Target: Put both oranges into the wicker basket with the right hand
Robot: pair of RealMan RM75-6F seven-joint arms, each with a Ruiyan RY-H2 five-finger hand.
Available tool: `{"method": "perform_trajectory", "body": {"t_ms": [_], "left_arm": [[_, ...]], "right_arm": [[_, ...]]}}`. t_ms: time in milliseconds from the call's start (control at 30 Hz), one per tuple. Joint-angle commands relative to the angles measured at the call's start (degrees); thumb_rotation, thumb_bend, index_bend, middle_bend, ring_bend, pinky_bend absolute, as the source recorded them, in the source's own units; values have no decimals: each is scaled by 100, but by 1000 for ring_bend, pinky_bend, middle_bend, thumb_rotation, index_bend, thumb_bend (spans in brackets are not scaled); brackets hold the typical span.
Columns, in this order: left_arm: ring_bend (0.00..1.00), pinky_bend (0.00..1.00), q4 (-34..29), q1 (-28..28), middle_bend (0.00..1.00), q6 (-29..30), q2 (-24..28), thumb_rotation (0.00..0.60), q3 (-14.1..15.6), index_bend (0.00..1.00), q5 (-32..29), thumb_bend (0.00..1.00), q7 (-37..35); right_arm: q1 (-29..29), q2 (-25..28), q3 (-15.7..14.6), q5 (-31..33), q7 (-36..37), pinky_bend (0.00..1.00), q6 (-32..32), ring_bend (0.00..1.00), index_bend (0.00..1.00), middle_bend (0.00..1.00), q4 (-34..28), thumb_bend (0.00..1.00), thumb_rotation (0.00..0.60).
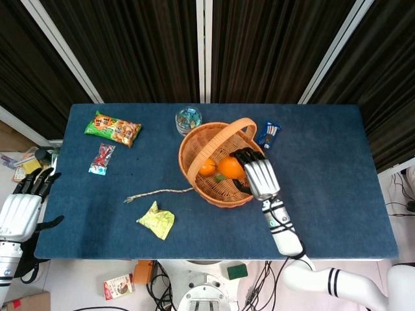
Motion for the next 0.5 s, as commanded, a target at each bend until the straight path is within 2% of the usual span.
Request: {"method": "perform_trajectory", "body": {"t_ms": [33, 167, 333, 500], "left_arm": [[30, 182, 1, 3, 83, 10, 5, 600, -2, 142, 6, 0, -14], [30, 182, 16, 9, 83, 25, -8, 600, -13, 142, -8, 0, -1], [30, 182, 20, 9, 83, 26, -10, 600, -8, 142, 11, 0, -3], [30, 182, 18, 13, 83, 21, 5, 600, -12, 142, -13, 0, 1]], "right_arm": [[517, -373, 282, 818, -564, 307, -484, 206, 504, 317, 316, 352, 600], [771, -496, 304, 1291, -894, 272, -599, 177, 476, 296, 418, 341, 600], [973, -432, 287, 1957, -1160, 213, -761, 80, 296, 214, 243, 297, 600], [1060, -216, 186, 2311, -1226, 120, -812, 0, 108, 96, -16, 240, 600]]}}
